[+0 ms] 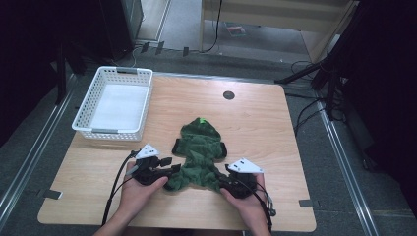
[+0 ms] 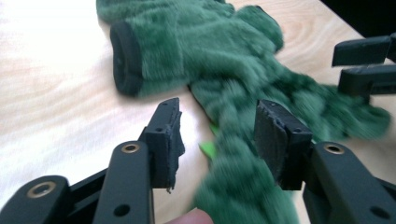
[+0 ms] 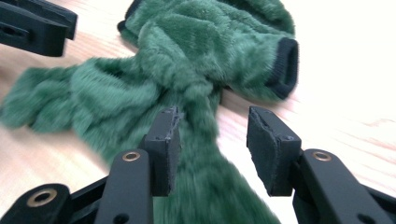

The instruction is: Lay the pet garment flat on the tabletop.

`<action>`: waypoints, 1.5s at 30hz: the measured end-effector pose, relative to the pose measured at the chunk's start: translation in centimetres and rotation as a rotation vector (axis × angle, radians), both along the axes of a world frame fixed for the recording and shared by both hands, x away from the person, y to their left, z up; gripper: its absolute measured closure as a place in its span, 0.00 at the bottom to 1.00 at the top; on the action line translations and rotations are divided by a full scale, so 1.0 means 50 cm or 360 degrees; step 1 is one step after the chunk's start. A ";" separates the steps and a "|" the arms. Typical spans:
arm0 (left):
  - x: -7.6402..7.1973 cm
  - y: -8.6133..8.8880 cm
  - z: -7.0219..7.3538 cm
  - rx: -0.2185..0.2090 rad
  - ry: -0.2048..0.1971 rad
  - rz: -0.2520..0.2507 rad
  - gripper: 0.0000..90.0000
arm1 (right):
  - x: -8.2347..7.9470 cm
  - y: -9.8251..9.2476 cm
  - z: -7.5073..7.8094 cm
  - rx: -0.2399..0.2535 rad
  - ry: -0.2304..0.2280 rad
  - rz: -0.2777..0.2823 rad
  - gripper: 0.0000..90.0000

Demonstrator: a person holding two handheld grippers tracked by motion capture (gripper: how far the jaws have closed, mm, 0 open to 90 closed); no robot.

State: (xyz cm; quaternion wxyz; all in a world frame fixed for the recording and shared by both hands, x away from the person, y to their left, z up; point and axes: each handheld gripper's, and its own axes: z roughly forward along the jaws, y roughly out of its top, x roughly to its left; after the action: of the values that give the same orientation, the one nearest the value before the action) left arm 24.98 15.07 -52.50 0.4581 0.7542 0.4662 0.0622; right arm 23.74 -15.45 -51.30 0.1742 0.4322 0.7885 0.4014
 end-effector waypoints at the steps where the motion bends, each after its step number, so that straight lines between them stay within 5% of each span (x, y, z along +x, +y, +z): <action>1: -0.009 0.004 -0.002 0.0016 0.0005 -0.0012 0.56 | -0.006 -0.007 0.000 0.0010 0.0005 0.0004 0.61; 4: -0.027 0.008 -0.018 0.0097 0.0019 -0.0047 0.56 | -0.027 -0.029 -0.013 0.0003 0.0065 0.0011 0.62; 8: -0.043 0.007 -0.040 0.0221 -0.0007 -0.0123 0.82 | -0.044 -0.040 -0.050 -0.0062 0.0148 0.0026 0.73; 12: -0.053 0.014 -0.045 0.0224 -0.0041 -0.0157 0.92 | -0.050 -0.037 -0.050 -0.0042 0.0156 0.0031 0.82; 16: -0.051 0.027 -0.055 0.0166 -0.0046 -0.0158 0.91 | -0.035 -0.036 -0.039 -0.0012 0.0120 0.0056 0.75; 19: -0.049 0.029 -0.059 0.0134 -0.0050 -0.0169 0.89 | 0.019 -0.033 0.006 0.0099 0.0028 -0.0038 0.74; 21: -0.048 0.032 -0.060 0.0119 -0.0039 -0.0165 0.89 | 0.082 -0.017 0.025 0.0109 -0.0008 -0.0068 0.72; 26: -0.047 0.035 -0.062 0.0087 -0.0022 -0.0152 0.89 | 0.217 0.025 0.008 0.0023 -0.0011 -0.0177 0.71; 28: -0.049 0.035 -0.061 0.0100 -0.0032 -0.0147 0.89 | 0.262 0.041 -0.011 0.0018 0.0080 -0.0185 0.67; 31: -0.050 0.037 -0.061 0.0094 -0.0034 -0.0144 0.90 | 0.292 0.060 -0.033 -0.0086 0.0113 -0.0205 0.71; 36: -0.051 0.037 -0.061 0.0099 -0.0037 -0.0144 0.90 | 0.324 0.066 -0.043 -0.0162 0.0090 -0.0257 0.99; 45: -0.048 0.037 -0.062 0.0083 -0.0026 -0.0134 0.90 | 0.343 0.042 -0.048 -0.0115 0.0127 -0.0321 0.94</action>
State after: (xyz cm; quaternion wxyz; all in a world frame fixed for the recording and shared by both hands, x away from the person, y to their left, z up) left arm 22.56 16.93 -55.57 0.4444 0.7843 0.4286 0.0612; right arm 40.90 -13.34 -53.70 0.1977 0.5185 0.7613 0.3356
